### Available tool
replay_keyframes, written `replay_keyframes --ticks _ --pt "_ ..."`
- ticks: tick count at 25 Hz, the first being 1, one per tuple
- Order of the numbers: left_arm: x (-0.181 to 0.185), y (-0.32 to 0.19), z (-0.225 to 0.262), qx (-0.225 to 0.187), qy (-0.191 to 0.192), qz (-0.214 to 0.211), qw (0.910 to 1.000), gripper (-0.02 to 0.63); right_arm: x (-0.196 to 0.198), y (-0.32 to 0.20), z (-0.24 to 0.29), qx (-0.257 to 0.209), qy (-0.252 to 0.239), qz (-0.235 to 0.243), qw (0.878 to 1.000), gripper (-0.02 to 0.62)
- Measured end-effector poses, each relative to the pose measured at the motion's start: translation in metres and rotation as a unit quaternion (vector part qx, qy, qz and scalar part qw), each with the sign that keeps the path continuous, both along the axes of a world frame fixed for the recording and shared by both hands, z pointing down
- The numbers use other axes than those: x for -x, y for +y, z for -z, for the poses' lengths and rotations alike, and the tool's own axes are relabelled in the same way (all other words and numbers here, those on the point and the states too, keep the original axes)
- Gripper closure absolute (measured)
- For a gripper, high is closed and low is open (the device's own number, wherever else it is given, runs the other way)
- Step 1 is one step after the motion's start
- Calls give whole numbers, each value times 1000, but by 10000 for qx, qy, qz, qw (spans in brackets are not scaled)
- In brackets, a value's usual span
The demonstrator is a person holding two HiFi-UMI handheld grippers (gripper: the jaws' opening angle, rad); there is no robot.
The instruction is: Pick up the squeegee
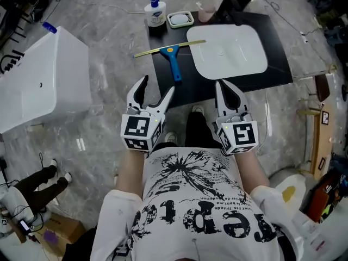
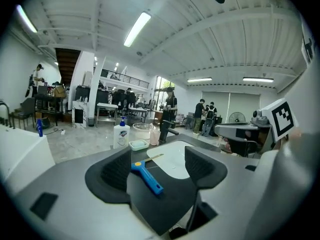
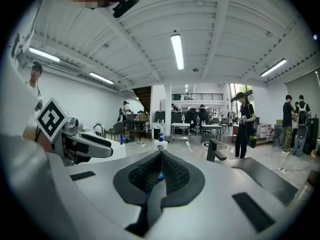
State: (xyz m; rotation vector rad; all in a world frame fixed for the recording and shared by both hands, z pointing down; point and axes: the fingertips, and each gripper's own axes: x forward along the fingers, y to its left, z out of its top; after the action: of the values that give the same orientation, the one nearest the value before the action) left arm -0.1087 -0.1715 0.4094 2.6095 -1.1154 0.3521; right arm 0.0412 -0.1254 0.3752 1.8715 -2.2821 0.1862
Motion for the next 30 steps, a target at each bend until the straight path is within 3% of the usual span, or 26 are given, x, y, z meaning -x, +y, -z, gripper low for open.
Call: replay_keyframes --ticks 6,11,22,30 --pt "-40 -52 -34 341 -232 513 9978 281 -36 -71 -15 154 23 668 9976 580" --pt "-62 -88 -78 751 -516 1001 9908 281 -60 -129 -46 390 -1 1159 9925 580" --pt "-83 -135 -195 1993 -1113 1872 9554 281 -82 -196 -134 1210 -138 1913 9740 580" --pt "-88 -164 -230 2249 -1448 2143 9394 281 -93 -224 -161 1440 -224 2026 9684 580"
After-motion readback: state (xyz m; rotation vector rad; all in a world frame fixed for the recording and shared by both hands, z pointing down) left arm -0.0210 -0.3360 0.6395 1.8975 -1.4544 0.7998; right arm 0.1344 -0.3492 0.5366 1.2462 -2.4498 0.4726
